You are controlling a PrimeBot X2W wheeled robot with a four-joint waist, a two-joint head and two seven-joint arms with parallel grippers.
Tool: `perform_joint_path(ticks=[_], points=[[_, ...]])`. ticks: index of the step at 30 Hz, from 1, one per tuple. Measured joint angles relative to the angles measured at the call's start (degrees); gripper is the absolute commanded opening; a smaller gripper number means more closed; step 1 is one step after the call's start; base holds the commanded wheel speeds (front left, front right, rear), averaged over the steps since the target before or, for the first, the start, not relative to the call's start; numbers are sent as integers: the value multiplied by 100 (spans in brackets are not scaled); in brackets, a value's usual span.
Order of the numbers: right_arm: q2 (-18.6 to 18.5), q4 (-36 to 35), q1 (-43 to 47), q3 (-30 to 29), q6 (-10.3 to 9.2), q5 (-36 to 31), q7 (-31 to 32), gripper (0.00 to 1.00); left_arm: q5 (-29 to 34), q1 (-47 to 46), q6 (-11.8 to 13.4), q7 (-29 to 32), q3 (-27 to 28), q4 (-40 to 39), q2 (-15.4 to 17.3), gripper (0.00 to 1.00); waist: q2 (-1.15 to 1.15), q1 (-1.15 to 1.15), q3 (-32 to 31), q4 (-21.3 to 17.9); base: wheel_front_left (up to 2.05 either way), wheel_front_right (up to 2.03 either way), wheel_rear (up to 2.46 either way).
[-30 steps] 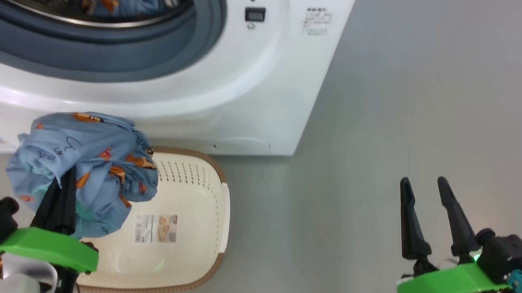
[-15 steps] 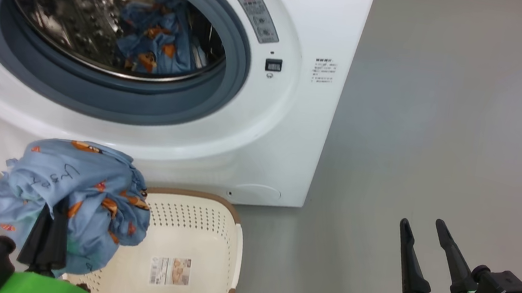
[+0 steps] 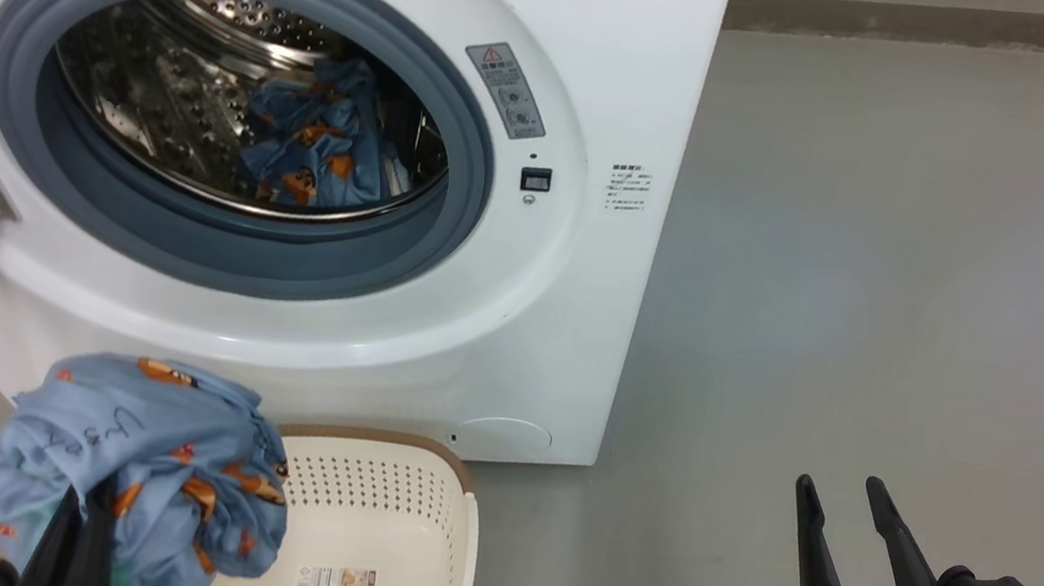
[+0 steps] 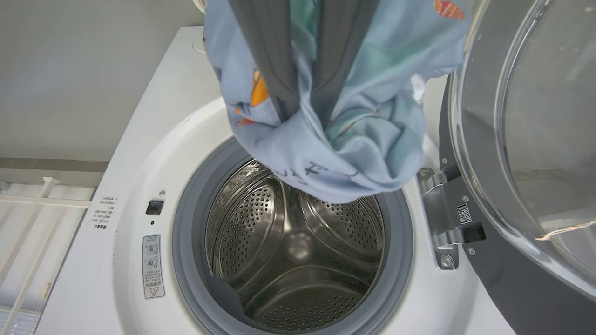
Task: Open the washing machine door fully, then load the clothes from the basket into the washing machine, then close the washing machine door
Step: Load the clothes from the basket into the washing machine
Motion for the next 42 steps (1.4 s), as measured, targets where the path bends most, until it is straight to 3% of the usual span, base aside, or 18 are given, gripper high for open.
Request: perform_joint_path(ticks=[14, 26, 35, 42], points=[[3, -54, 138, -42, 0, -7, 0, 100, 24, 505, 296, 1, -79, -177, -10, 0, 0, 1, -152, -46, 0, 0, 0], [4, -112, 138, -51, 0, -12, 0, 100, -131, 477, 401, 1, -381, -238, -8, 0, 0, 0, 3, -39, 0, 0, 0], [5, -179, 100, -37, 0, -12, 0, 100, -175, -464, 400, 1, -513, -120, -14, 0, 0, 0, 413, -75, 0, 0, 0], [5, -256, -99, -48, 0, -15, 0, 100, -137, -1445, 333, 0, -313, 121, -42, 0, 0, 0, 873, -169, 0, 0, 0]])
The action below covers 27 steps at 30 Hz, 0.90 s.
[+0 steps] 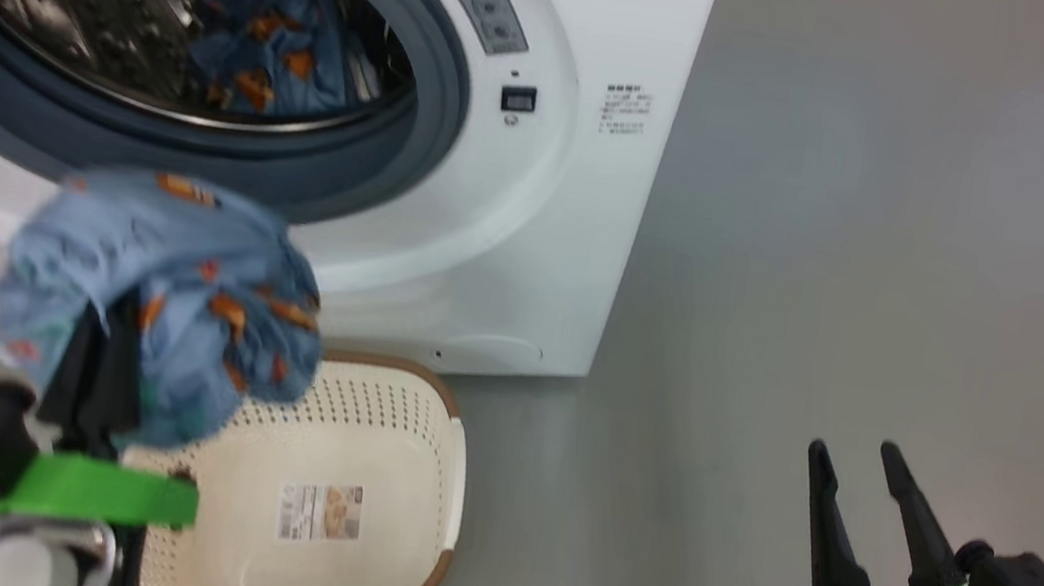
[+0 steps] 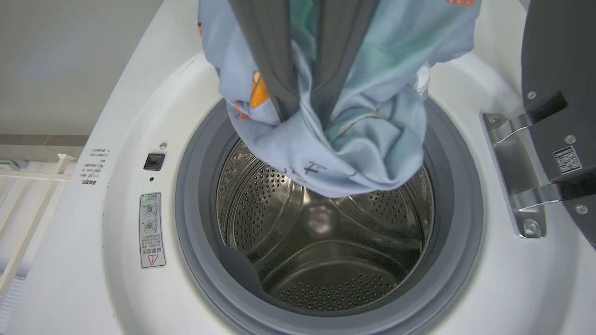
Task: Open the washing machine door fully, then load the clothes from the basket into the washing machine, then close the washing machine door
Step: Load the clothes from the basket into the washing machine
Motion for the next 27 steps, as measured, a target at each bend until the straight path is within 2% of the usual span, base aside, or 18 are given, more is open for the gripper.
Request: perform_joint_path(ticks=[13, 23, 27], points=[[-4, -155, -541, 47, 0, -32, 0, 100, 208, -2039, -200, -26, 420, 751, 48, 0, 0, 0, 1006, -193, 0, 0, 0], [-10, -249, -995, 176, 0, -31, -1, 100, 319, -3572, -296, -41, 549, 1600, 244, 0, 0, 0, 1883, -309, 0, 0, 0], [-11, -264, -1137, 247, 0, -9, -1, 100, 313, -4196, -300, -41, 606, 2081, 474, 0, 0, 0, 2216, -364, 0, 0, 0]])
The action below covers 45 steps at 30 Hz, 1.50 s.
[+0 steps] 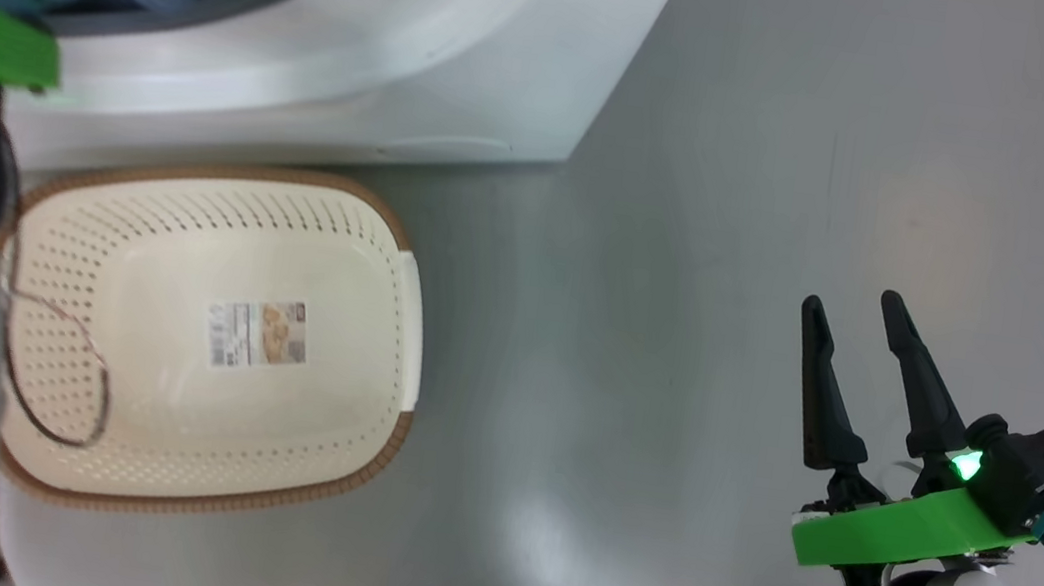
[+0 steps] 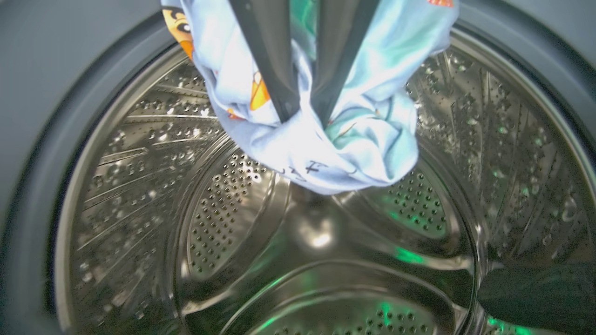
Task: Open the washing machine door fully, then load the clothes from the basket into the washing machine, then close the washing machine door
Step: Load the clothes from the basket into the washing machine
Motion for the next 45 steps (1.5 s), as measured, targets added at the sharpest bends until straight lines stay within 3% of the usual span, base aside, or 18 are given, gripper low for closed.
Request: perform_joint_path(ticks=[6, 11, 21, 29, 35, 43, 44, 45], points=[[-3, 5, -105, 74, 0, 23, 0, 100, -27, -927, -2, 66, -66, 949, 301, 0, 0, 0, 450, -102, 0, 0, 0], [-5, 10, -105, 109, 0, 38, 0, 100, -267, -1537, -40, 402, -133, 1467, 359, 0, 0, 0, 703, -165, 0, 0, 0], [-7, 0, -103, 269, 0, 119, 0, 100, -766, -2460, -42, 692, -998, 2054, 751, 0, 0, 0, 1100, -304, 0, 0, 0], [-5, -23, -100, 358, 0, 213, 0, 100, -992, -2783, -43, 38, -1305, 1727, 1003, 0, 0, 0, 1341, -399, 0, 0, 0], [-5, -52, -107, 410, 0, 286, 0, 100, -644, -2751, -42, -8, -903, 476, 1023, 0, 0, 0, 1481, -496, 0, 0, 0], [-4, -10, -180, 474, 0, 328, 0, 100, -512, -2514, -42, -8, -636, 975, 903, 0, 0, 0, 1471, -567, 0, 0, 0], [-5, -10, -191, 471, 0, 330, 0, 100, -492, -2512, -42, -7, -633, 1089, 899, 23, 0, 0, 1461, -565, 0, 0, 0], [-4, -1, -191, 472, 0, 330, 0, 100, -438, -2513, -41, -7, -634, 1158, 900, 83, 0, 0, 1451, -561, 0, 0, 0]])
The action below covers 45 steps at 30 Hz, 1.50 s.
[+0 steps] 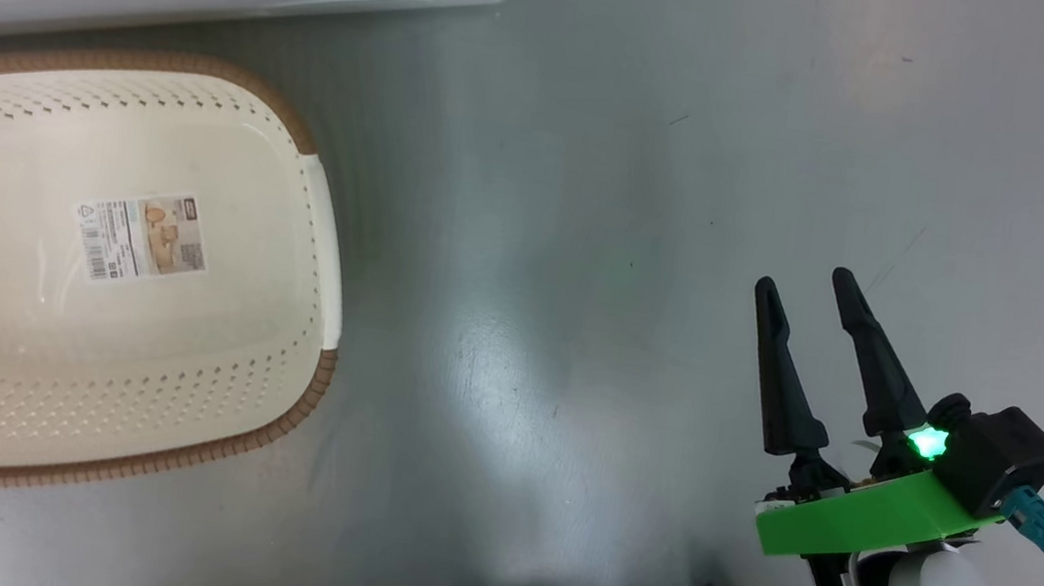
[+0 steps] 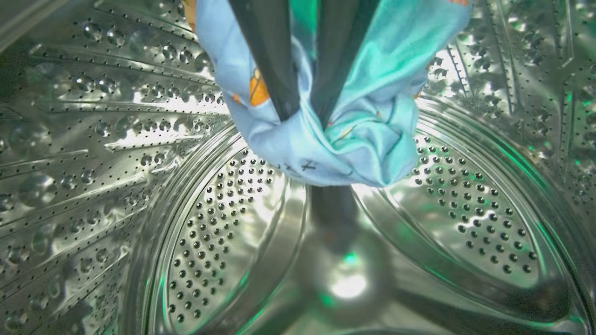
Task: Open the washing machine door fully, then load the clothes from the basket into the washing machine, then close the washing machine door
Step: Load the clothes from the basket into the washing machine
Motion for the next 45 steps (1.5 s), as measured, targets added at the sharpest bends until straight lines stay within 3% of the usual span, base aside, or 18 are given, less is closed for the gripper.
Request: perform_joint_path(ticks=[1, 7, 23, 32, 45], points=[[0, 18, 0, 0, 0, 0, 0, 100, 14, -9, 5, -1, 12, 108, -8, 100, 0, 0, -12, 4, 0, 0, 0], [0, 42, 1, -3, 0, 2, 0, 100, 16, -37, 58, 0, 12, 795, -73, 100, 0, 0, -106, 33, 0, 0, 0], [-1, 209, -5, -43, 0, 3, 0, 100, -5, 279, 54, 0, -4, 1300, -188, 100, 0, 0, -700, 147, 0, 0, 0], [-2, 360, -5, -70, 0, 2, 0, 100, -21, 966, 48, 0, 16, 1082, -393, 100, 0, 0, -1189, 270, 0, 0, 0], [-5, 542, 30, -156, 0, -7, 0, 100, 0, 2353, 46, 0, 71, 148, -697, 100, 0, 0, -1927, 453, 0, 0, 0]])
